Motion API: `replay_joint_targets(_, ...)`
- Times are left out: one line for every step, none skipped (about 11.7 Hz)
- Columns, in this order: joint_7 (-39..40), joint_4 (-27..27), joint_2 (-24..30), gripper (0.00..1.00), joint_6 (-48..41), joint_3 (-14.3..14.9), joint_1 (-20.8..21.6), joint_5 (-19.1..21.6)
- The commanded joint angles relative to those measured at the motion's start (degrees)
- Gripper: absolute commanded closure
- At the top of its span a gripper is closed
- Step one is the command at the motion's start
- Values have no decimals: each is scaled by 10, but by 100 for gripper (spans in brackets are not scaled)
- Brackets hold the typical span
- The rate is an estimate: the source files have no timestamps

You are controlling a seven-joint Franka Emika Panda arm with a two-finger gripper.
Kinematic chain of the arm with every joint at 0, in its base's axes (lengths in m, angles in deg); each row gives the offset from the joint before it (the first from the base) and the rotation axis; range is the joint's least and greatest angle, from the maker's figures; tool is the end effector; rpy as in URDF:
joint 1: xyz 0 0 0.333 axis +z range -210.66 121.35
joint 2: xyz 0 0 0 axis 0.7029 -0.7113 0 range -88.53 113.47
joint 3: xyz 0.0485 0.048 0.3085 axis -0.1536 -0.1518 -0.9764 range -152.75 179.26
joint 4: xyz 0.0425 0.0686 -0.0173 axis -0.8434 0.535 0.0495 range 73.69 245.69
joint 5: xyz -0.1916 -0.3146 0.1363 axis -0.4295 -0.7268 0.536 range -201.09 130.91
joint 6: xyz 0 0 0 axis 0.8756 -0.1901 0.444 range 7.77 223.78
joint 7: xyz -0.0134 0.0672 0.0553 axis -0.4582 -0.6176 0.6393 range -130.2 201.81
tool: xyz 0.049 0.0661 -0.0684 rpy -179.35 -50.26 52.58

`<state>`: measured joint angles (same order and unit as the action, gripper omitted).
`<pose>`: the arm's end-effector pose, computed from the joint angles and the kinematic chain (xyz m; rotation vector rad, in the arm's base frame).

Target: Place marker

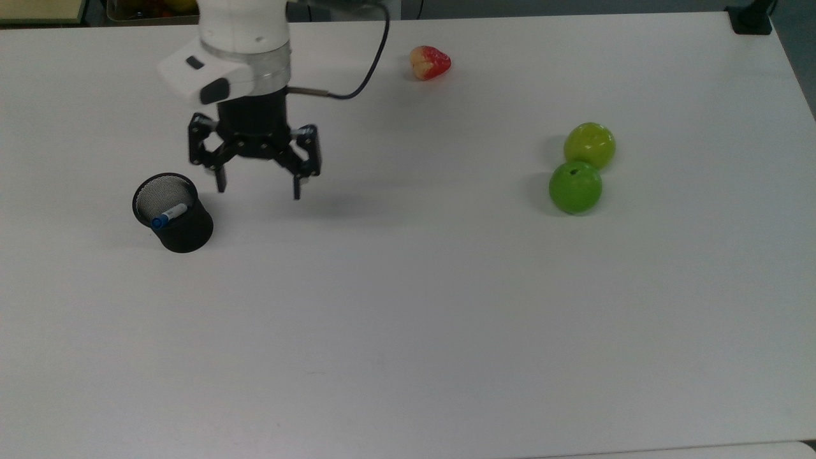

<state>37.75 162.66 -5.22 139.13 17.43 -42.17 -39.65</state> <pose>0.6818 -0.0163 0.4802 2.9958 0.0791 0.5164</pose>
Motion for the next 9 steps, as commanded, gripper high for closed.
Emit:
replay_joint_targets(-11, 13, 64, 0, -134, 5, 36, -5)
replay_joint_targets(-11, 13, 76, 0, -166, 5, 44, -5)
replay_joint_targets(-12, 13, 96, 0, -210, 6, 58, -5)
replay_joint_targets(-12, 13, 117, 0, -253, 5, 66, -5)
replay_joint_targets(-12, 13, 135, 0, -286, 5, 74, -5)
replay_joint_targets(-12, 13, 147, 0, -308, 6, 75, -5)
replay_joint_targets(-12, 15, 163, 0, -341, 6, 75, -4)
replay_joint_targets(-12, 16, 174, 0, -363, 5, 75, -4)
replay_joint_targets(-12, 17, 183, 0, -384, 8, 75, -4)
